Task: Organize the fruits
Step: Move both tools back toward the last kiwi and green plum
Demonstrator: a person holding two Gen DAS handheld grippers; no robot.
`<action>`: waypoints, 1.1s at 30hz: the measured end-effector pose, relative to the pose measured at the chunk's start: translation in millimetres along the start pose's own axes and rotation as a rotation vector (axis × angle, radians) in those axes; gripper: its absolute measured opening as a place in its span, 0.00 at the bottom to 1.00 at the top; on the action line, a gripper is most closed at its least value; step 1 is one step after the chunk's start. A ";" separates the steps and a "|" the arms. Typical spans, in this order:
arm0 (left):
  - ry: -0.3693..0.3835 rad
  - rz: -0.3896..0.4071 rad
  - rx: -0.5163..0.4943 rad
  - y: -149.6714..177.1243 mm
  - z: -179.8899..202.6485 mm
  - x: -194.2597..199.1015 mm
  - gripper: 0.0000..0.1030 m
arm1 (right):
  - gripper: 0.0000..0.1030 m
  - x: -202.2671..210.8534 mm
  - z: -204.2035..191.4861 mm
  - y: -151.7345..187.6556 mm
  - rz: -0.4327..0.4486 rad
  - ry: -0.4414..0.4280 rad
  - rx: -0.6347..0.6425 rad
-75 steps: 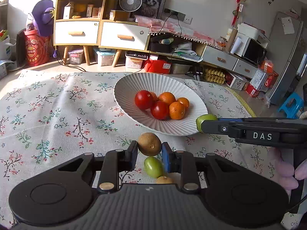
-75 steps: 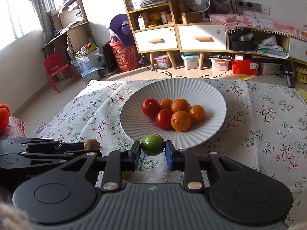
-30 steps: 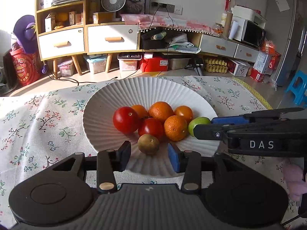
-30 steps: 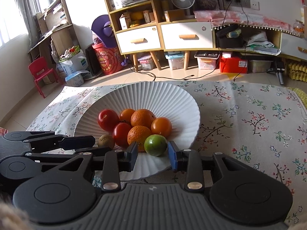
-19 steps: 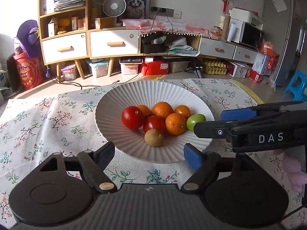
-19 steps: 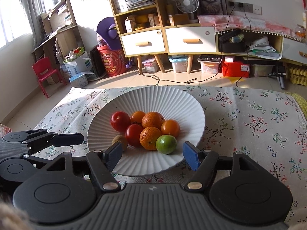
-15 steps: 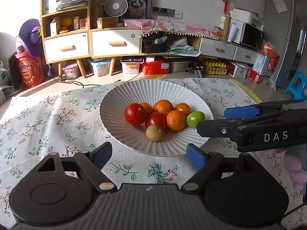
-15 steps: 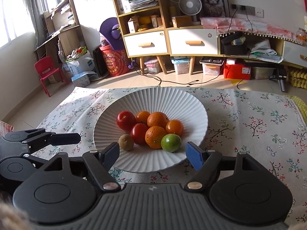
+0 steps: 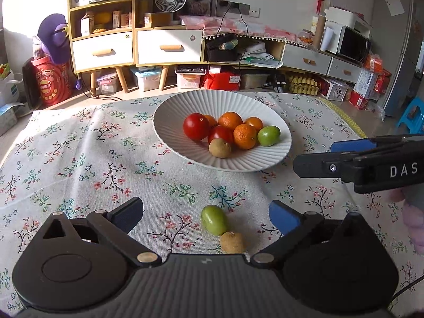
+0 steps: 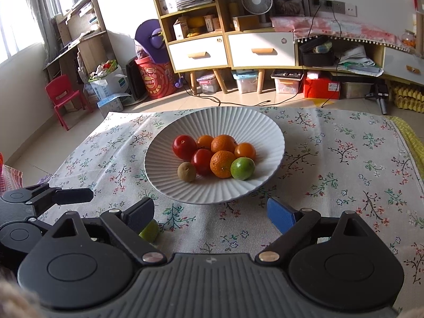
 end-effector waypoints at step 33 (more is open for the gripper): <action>0.054 -0.026 0.004 55.0 -21.4 -10.7 0.89 | 0.92 -12.5 -24.6 41.7 -0.060 -0.018 0.118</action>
Point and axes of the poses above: each gripper's, at about its wrist camera, not at the fingertips, and x roughly against the way its jaws point, z to its right, y to its underside, the point moved 7 cm from there along -x, roughly the way its jaws point, and after that the axes turned 14 degrees about x, right-handed, at the moved point
